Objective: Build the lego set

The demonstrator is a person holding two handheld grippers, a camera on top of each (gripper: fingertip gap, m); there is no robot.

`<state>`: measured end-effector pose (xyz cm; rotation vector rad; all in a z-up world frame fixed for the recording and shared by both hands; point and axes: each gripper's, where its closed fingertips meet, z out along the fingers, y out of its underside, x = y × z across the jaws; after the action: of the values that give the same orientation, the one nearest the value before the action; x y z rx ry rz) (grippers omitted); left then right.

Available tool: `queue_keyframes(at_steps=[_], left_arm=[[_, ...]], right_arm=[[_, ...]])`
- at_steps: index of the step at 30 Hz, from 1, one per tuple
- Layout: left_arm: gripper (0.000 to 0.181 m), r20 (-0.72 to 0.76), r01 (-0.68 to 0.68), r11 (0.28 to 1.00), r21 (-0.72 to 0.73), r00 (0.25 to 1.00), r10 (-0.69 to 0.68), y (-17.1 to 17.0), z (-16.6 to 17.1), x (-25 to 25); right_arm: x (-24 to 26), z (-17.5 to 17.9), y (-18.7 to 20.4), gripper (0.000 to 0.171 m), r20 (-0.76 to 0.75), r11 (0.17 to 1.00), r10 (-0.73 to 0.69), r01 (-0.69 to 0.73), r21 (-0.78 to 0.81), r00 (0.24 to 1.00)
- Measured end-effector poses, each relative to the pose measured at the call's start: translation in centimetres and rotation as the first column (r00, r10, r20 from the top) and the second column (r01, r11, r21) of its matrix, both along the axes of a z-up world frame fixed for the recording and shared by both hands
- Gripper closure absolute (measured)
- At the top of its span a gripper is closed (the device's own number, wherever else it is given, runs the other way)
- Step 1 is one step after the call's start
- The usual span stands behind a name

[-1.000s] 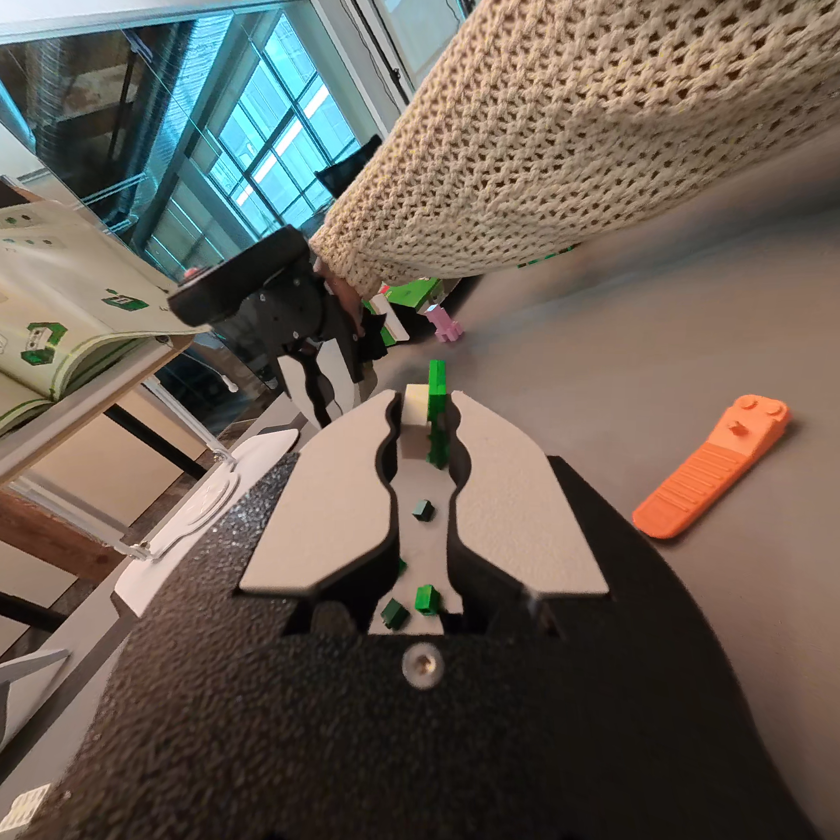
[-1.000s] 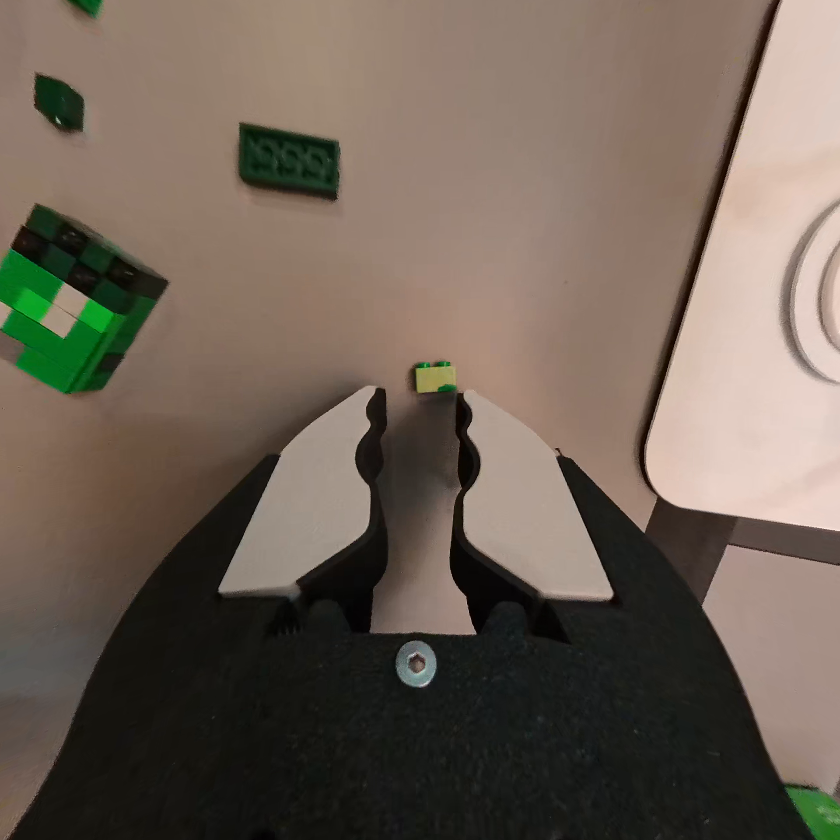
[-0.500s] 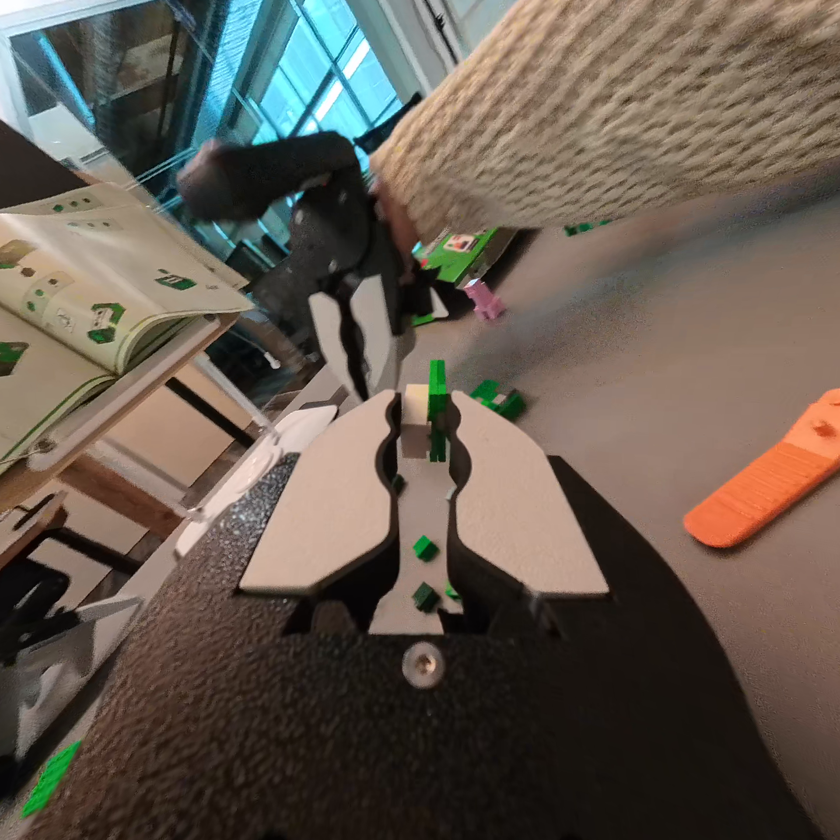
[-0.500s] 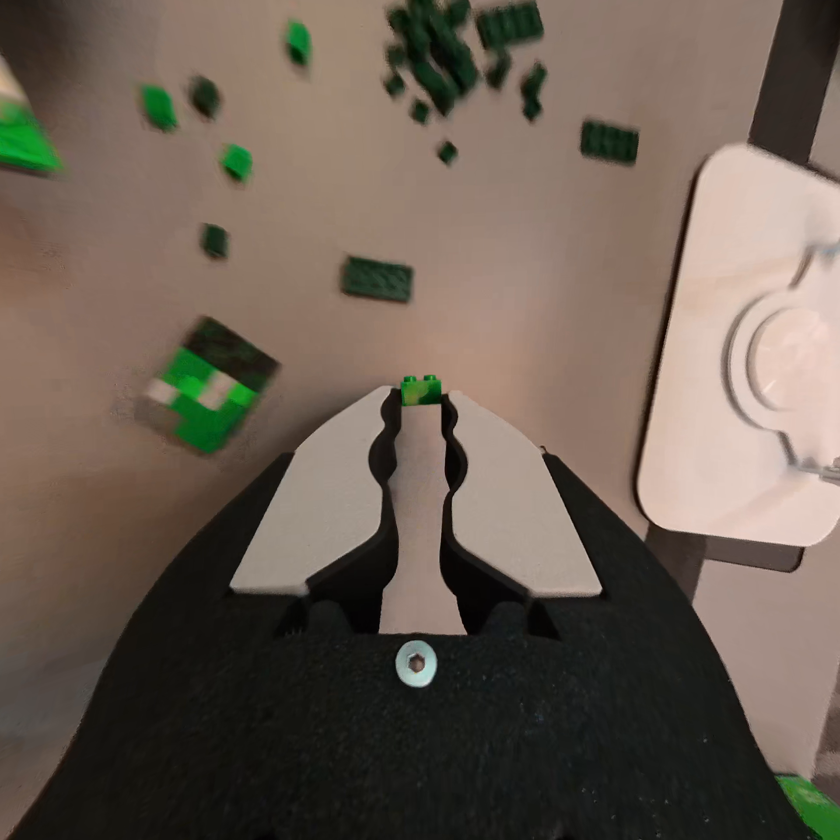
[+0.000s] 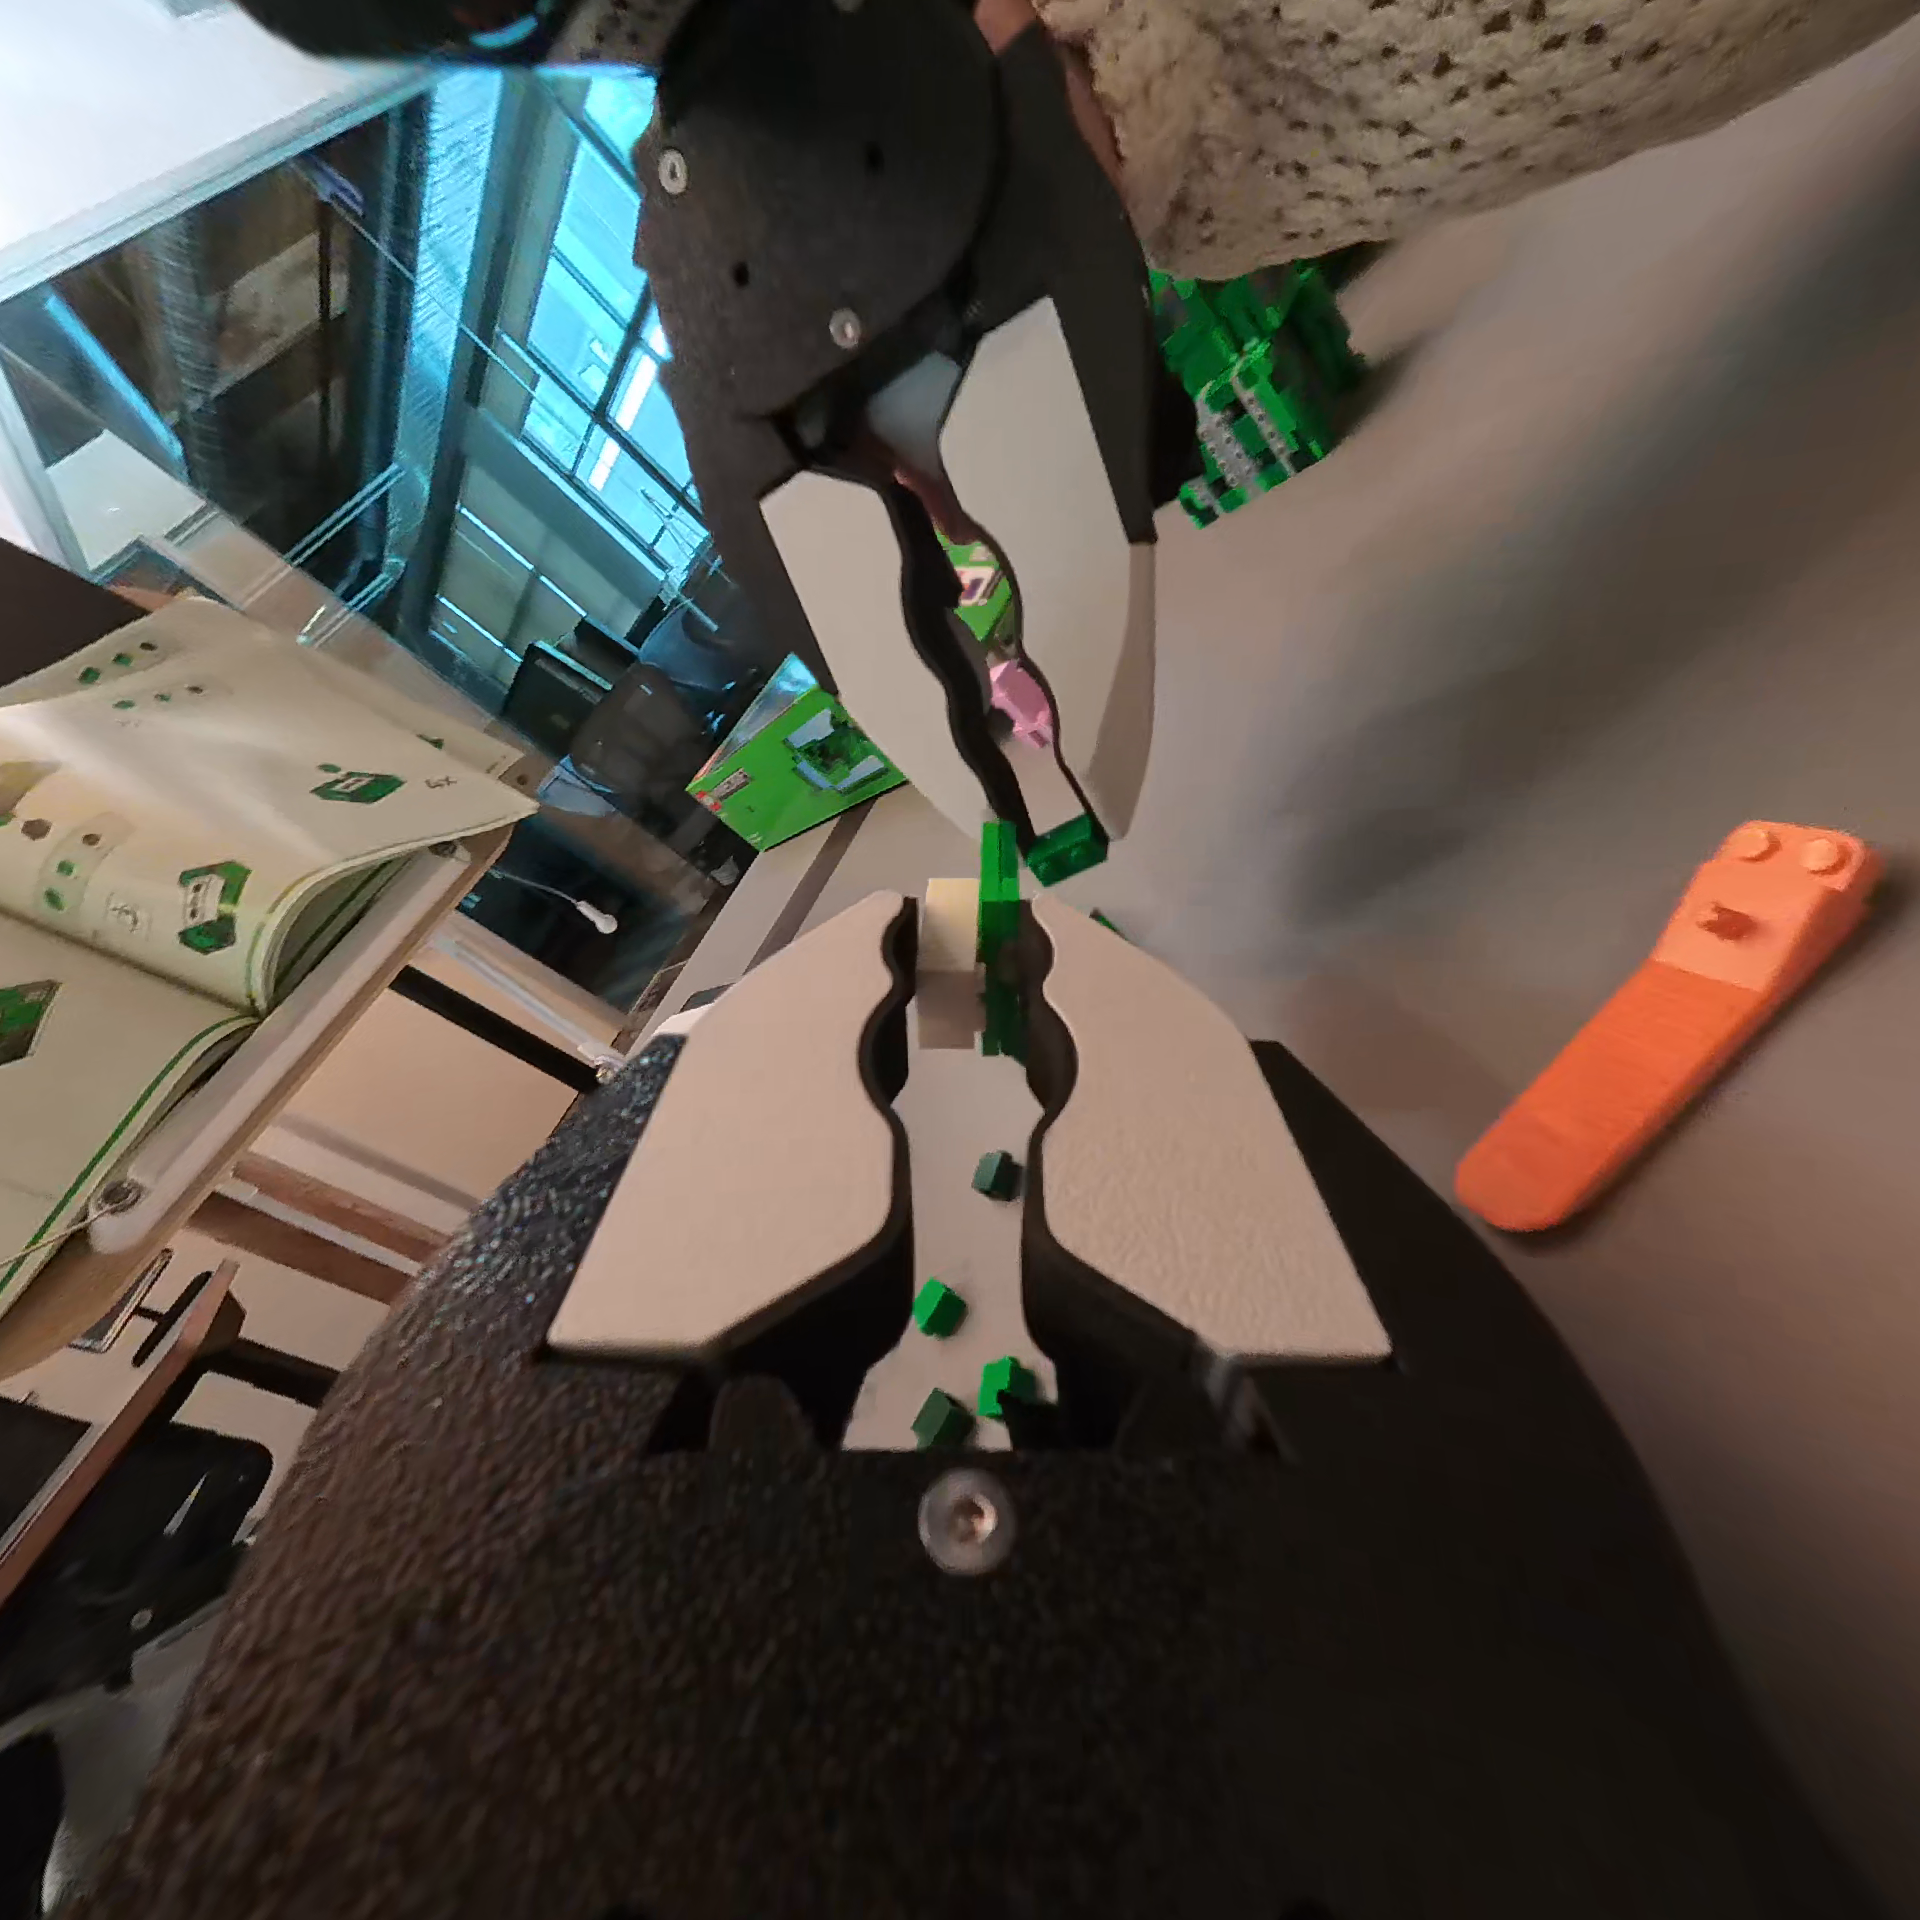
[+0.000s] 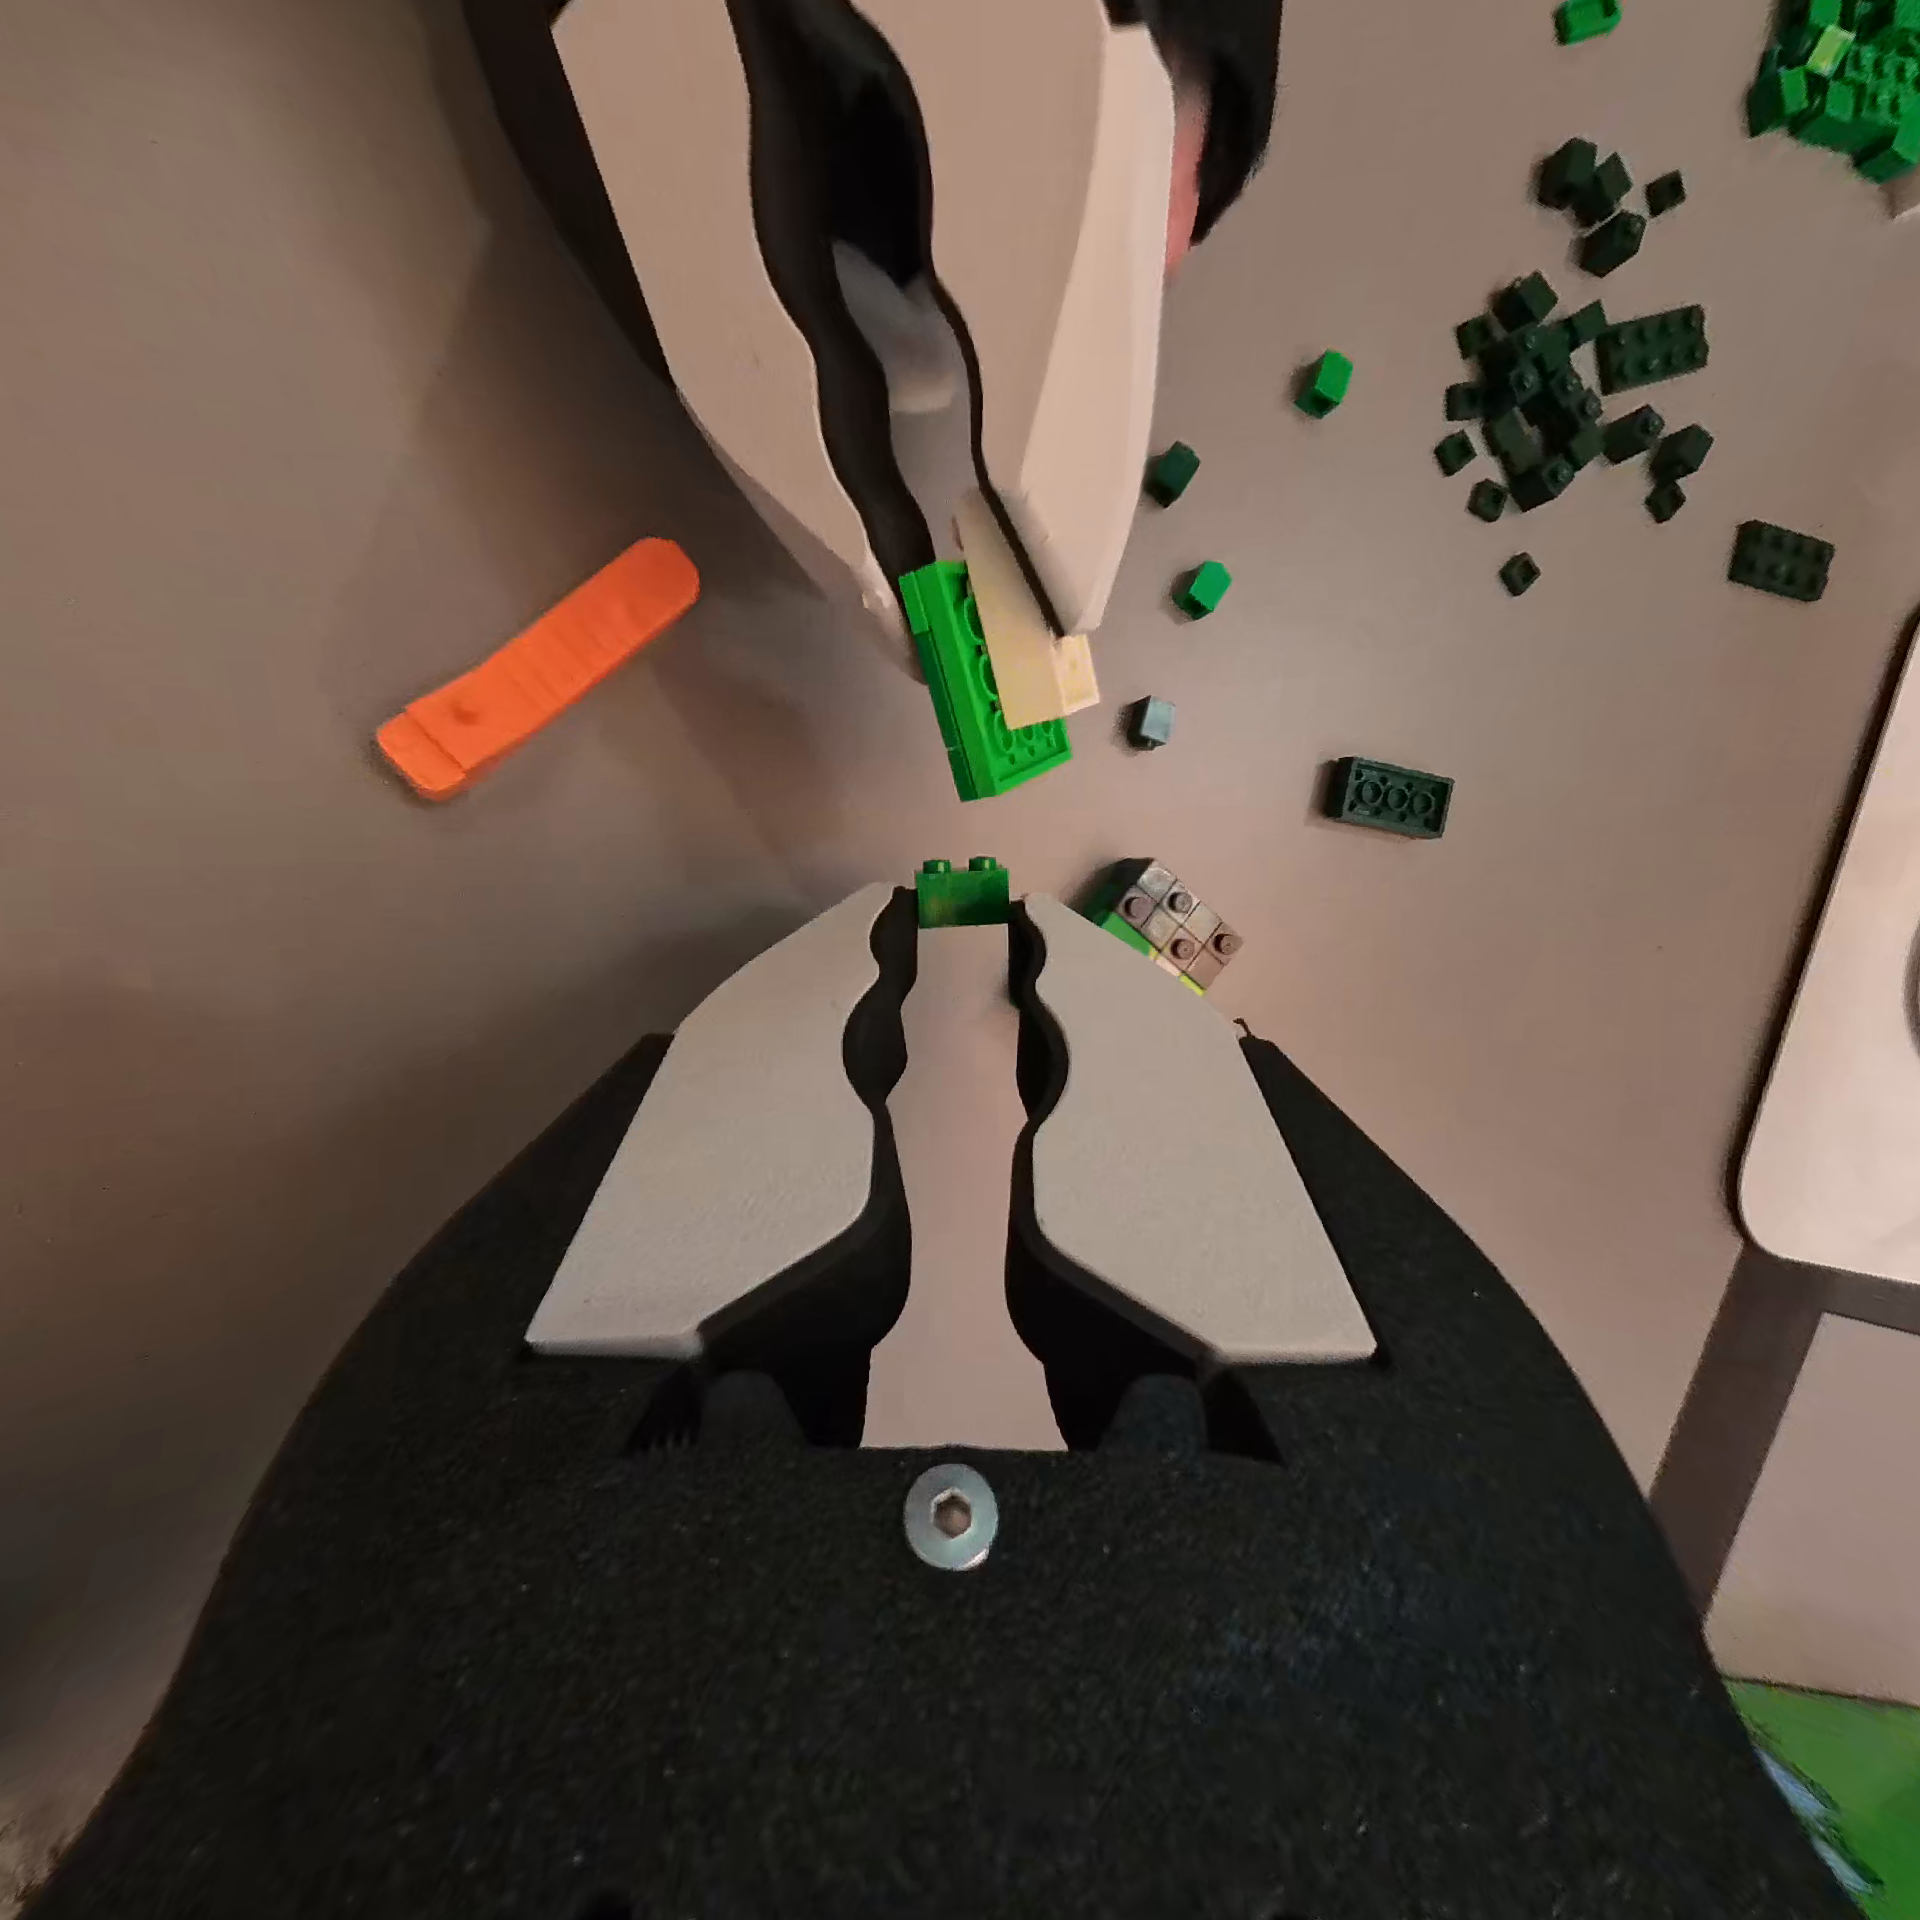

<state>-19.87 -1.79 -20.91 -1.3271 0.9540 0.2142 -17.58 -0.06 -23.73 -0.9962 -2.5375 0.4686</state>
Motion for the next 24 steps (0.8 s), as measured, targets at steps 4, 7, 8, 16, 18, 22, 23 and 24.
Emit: queue_keyframes(at_steps=[4, 7, 8, 16, 18, 22, 23, 24], left_arm=[[0.163, -0.021, 0.026, 0.999, -0.018, 0.999, -0.027, -0.1, -0.5, 0.6], [0.163, -0.047, 0.041, 0.999, -0.027, 0.998, -0.042, -0.2, -0.9, 1.0], [0.163, -0.054, 0.045, 0.998, -0.031, 0.997, -0.047, -0.2, -1.0, 1.1], [0.163, -0.129, 0.059, 0.998, -0.033, 0.990, -0.063, -0.4, -1.7, 1.5], [0.163, -0.222, 0.061, 0.998, -0.012, 0.973, -0.062, -0.5, -2.3, 1.6], [0.163, -0.384, 0.086, 0.995, 0.042, 0.921, -0.064, -0.8, -3.0, 2.5], [0.163, -0.404, 0.096, 0.994, 0.053, 0.912, -0.067, -0.9, -3.1, 2.7], [0.163, -0.415, 0.107, 0.993, 0.060, 0.907, -0.073, -1.1, -3.1, 2.9]], right_arm=[[0.2, 0.3, -0.5, 0.155, -0.015, 1.000, 0.002, -0.003, -0.014, 1.000], [0.3, 0.4, -1.1, 0.155, -0.016, 0.999, 0.011, -0.012, -0.030, 1.000], [0.4, 0.3, -1.1, 0.155, -0.010, 1.000, 0.013, -0.013, -0.024, 1.000], [1.1, 0.1, -1.4, 0.155, 0.034, 0.998, 0.025, -0.023, -0.052, 0.999], [1.3, 0.3, -1.2, 0.155, 0.058, 0.999, 0.031, -0.029, -0.038, 0.998], [1.8, 0.3, -1.7, 0.155, 0.159, 0.998, 0.061, -0.058, -0.026, 0.985], [1.9, 0.2, -1.7, 0.155, 0.182, 0.997, 0.071, -0.071, -0.004, 0.981], [1.9, 0.1, -1.7, 0.155, 0.201, 0.996, 0.080, -0.086, 0.017, 0.976]])
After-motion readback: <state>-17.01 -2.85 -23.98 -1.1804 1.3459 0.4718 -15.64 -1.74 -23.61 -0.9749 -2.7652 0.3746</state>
